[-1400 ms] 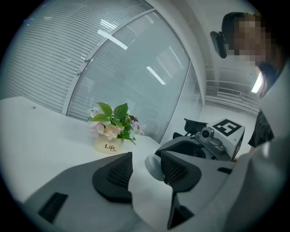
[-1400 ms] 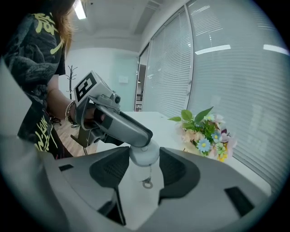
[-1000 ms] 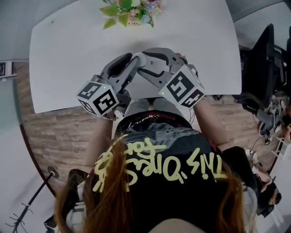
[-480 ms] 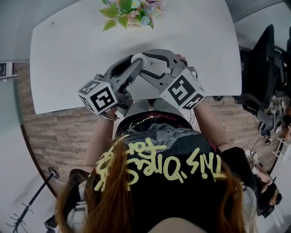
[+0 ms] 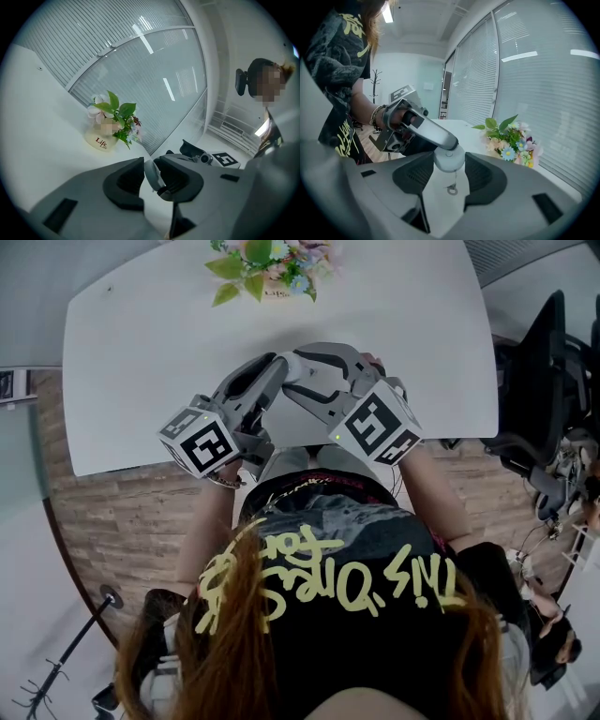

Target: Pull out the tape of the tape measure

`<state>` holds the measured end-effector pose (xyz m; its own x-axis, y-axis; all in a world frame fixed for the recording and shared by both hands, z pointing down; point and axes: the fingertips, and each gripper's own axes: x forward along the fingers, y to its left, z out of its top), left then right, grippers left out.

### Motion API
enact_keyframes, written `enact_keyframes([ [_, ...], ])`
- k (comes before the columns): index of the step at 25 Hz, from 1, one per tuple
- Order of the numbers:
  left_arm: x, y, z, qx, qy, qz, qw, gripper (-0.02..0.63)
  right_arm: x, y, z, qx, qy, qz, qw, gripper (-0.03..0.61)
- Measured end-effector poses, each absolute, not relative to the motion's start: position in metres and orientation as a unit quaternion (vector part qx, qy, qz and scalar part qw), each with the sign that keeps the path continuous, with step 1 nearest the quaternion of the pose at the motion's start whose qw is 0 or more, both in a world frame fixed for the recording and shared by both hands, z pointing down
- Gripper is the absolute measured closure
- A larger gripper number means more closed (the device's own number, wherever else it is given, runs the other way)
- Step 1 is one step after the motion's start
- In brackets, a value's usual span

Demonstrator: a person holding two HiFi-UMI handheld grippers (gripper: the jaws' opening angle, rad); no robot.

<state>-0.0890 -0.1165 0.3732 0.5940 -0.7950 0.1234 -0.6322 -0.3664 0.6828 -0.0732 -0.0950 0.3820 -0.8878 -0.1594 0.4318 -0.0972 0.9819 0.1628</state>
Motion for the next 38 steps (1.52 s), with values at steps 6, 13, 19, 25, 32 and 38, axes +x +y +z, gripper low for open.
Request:
enact_keyframes([
  [6,-0.085,-0.115,0.373,0.822,-0.427,-0.109,0.360,0.507,-0.070,-0.098,0.383,0.076,-0.966,-0.061,0.238,0.365],
  [13,-0.087,-0.116,0.374,0.816,-0.428,-0.125,0.368,0.525,-0.073,-0.101,0.379,0.079,-0.965,-0.070,0.239,0.365],
  [19,-0.087,-0.117,0.374,0.814,-0.423,-0.143,0.372,0.532,-0.074,-0.101,0.379,0.079,-0.965,-0.073,0.239,0.365],
  [25,-0.089,-0.116,0.368,0.820,-0.425,-0.146,0.355,0.543,-0.074,-0.100,0.375,0.090,-0.958,-0.089,0.256,0.364],
  [32,-0.090,-0.116,0.372,0.823,-0.431,-0.122,0.350,0.552,-0.077,-0.100,0.380,0.081,-0.951,-0.091,0.282,0.365],
  [38,-0.095,-0.119,0.364,0.800,-0.394,-0.209,0.401,0.557,-0.081,-0.101,0.367,0.079,-0.965,-0.083,0.235,0.365],
])
